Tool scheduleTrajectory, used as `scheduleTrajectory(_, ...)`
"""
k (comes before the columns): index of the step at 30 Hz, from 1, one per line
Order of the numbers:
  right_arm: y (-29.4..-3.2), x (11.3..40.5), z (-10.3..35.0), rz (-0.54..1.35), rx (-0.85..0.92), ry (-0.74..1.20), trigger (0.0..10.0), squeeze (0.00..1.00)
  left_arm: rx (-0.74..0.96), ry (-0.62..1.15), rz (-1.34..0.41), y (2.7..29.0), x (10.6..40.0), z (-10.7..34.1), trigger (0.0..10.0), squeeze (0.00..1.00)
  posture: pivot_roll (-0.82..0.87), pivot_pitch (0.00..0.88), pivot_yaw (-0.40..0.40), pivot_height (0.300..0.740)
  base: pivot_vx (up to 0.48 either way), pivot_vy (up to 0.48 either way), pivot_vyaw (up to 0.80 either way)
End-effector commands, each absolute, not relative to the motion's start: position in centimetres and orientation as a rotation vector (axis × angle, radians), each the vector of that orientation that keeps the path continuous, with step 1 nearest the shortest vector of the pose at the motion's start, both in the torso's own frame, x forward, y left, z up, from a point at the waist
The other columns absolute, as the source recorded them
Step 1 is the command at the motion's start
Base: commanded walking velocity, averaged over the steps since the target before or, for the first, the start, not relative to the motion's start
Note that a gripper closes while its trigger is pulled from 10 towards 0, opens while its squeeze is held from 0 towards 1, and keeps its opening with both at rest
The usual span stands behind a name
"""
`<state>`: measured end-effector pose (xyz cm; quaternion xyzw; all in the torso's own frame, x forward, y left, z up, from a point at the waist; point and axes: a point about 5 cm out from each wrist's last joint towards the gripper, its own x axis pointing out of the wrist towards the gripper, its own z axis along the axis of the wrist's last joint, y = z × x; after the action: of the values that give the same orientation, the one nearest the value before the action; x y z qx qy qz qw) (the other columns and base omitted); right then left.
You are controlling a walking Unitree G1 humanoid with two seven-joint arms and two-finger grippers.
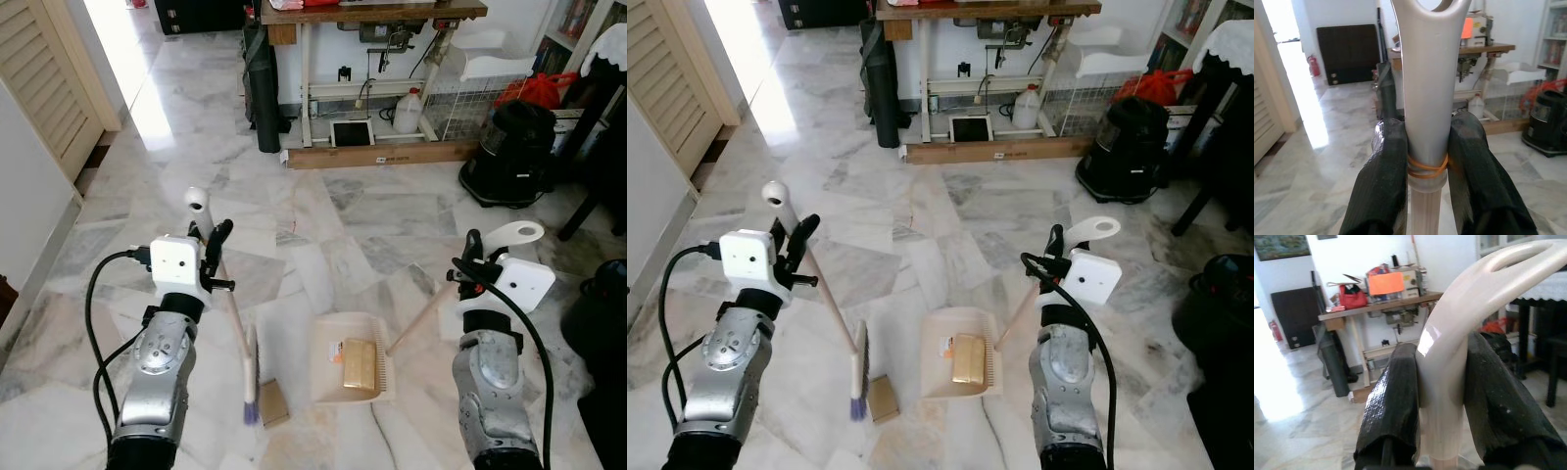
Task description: Sweep floor
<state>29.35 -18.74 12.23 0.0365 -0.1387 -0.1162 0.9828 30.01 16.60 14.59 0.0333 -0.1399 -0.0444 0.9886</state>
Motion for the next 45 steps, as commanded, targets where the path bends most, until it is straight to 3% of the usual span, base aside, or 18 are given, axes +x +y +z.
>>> scheduleTrajectory(1,-18.1,29.6,13.9,-0.212,0.083,-0.348,10.0,0.0,0.075,-0.328,-0.082,16.7,30.1,15.3,10.0,0.0,-0.02,0.0,-0.008,0.74,0.0,0.0,0.71)
scheduleTrajectory(45,-17.4,29.2,13.8,-0.205,0.1,-0.326,10.0,0.0,0.055,-0.282,-0.091,16.4,30.1,14.5,10.0,0.0,0.0,0.0,0.003,0.74,0.0,0.0,0.78)
